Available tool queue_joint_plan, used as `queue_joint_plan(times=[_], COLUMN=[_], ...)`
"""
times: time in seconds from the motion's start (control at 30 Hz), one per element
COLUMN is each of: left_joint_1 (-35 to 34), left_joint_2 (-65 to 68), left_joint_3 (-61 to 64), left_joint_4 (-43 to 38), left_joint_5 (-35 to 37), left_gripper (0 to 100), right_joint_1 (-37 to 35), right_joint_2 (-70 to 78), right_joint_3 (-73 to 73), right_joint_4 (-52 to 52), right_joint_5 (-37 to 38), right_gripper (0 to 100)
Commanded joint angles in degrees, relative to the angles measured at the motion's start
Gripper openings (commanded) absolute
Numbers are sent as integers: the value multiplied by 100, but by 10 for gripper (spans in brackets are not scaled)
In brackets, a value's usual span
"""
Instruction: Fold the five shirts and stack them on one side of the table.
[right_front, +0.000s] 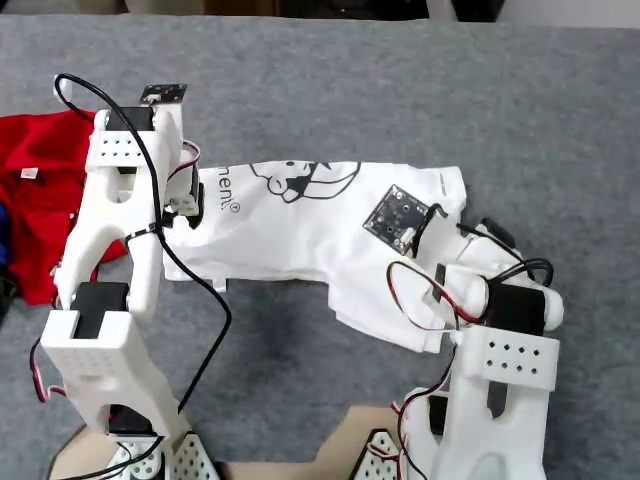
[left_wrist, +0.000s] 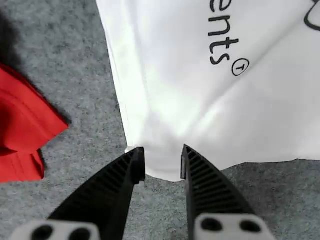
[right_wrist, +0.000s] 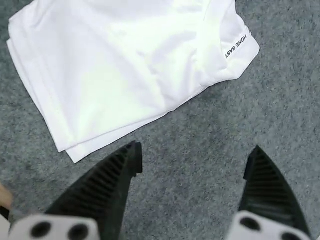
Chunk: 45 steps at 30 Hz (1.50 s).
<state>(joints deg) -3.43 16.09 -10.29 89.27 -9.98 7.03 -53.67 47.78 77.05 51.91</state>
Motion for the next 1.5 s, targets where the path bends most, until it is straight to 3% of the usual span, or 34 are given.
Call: queue_joint_plan(times=[0.0, 0.37, 0.5, 0.6, 0.83, 1.23, 1.47], left_joint_1=[-44, -624, -475, -431, -264, -79, -211], left_joint_2=[-233, -233, -233, -163, 690, 2607, 3354], left_joint_3=[-264, -1037, -1099, -1037, -1029, -1758, -2840], left_joint_4=[53, -598, -958, -1521, -2549, -2927, -2840], left_joint_5=[-123, -88, -70, 334, 1486, 1495, 1451], left_gripper=[169, 203, 202, 170, 25, 20, 20], right_joint_1=[-84, -92, -259, -435, -690, -593, -84], right_joint_2=[22, 259, 1086, 1824, 3846, 6958, 7732], right_joint_3=[-295, -303, -558, -1015, -2000, -3978, -4734], right_joint_4=[-70, -563, -1152, -1442, -2321, -2549, -2505], right_joint_5=[26, -88, -404, -677, -1407, -1829, -1767], right_gripper=[332, 316, 155, 55, 48, 48, 48])
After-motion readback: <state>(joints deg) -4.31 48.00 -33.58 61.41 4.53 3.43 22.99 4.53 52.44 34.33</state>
